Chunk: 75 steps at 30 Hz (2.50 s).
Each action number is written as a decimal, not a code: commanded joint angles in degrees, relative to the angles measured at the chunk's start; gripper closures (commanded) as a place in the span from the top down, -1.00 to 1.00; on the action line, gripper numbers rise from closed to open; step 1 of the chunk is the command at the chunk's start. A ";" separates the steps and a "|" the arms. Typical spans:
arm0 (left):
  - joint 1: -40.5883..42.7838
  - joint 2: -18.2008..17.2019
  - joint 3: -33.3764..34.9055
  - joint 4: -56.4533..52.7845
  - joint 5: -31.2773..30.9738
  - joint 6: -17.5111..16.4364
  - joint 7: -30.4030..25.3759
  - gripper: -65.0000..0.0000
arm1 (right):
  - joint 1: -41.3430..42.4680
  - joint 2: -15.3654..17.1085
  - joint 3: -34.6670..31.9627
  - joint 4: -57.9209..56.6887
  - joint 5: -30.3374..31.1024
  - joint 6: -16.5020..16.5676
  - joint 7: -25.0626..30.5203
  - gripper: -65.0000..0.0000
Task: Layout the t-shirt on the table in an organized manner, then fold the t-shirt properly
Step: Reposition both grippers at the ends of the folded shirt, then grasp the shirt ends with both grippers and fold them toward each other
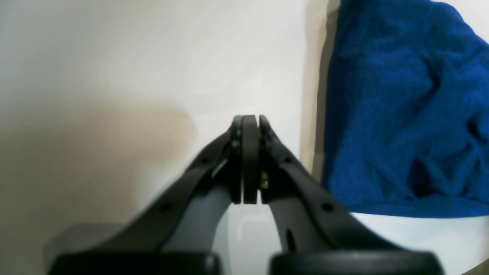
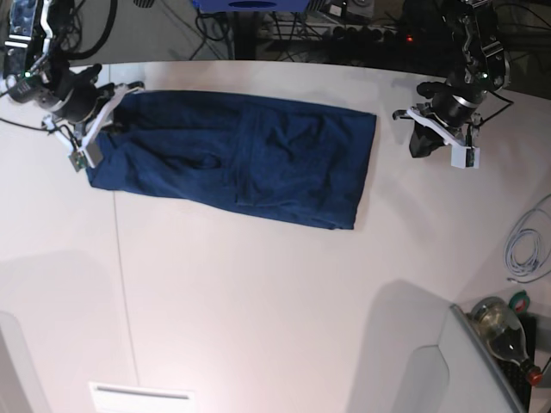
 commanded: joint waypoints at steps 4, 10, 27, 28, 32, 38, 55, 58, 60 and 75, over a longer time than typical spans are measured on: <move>-0.29 -0.63 -0.27 0.91 -0.73 -0.16 -1.22 -1.00 | 0.30 -0.48 0.26 -2.36 0.48 0.06 1.63 -1.00; -0.38 -0.63 -0.27 0.91 -0.73 -0.16 -1.22 -1.00 | 5.66 1.01 0.26 -11.07 0.39 0.06 1.63 -1.00; 0.06 -0.72 -0.27 0.91 -0.73 -0.16 -1.22 -1.00 | 12.17 3.47 3.69 -18.10 0.48 0.06 1.63 -1.00; 0.06 -0.72 -0.27 1.00 -0.73 -0.16 -1.22 -1.00 | 11.38 3.38 5.45 -15.37 0.48 0.06 1.63 -1.00; 0.06 -0.72 -0.27 1.00 -0.73 -0.16 -1.22 -1.00 | 8.74 2.68 12.04 -6.23 0.83 0.15 1.28 -0.88; -0.11 -0.72 -0.18 1.00 -0.73 -0.16 -1.22 -1.00 | 8.83 2.77 20.92 -10.10 1.18 3.58 1.63 0.50; -8.20 1.83 0.52 -7.53 15.18 2.03 -9.66 -1.00 | 9.97 2.68 20.57 -27.86 17.09 7.58 -3.91 0.60; -9.08 2.62 0.52 -10.69 18.35 1.95 -13.35 -1.00 | 7.86 2.68 16.35 -25.92 21.40 7.58 -3.82 0.60; -9.43 2.62 1.14 -12.71 18.70 1.95 -13.79 -1.00 | 7.60 2.68 14.33 -25.92 22.19 7.58 -3.73 0.60; -11.01 5.26 10.37 -14.21 19.14 2.30 -13.97 -1.00 | 13.14 2.68 11.86 -31.90 22.19 7.58 -4.17 0.39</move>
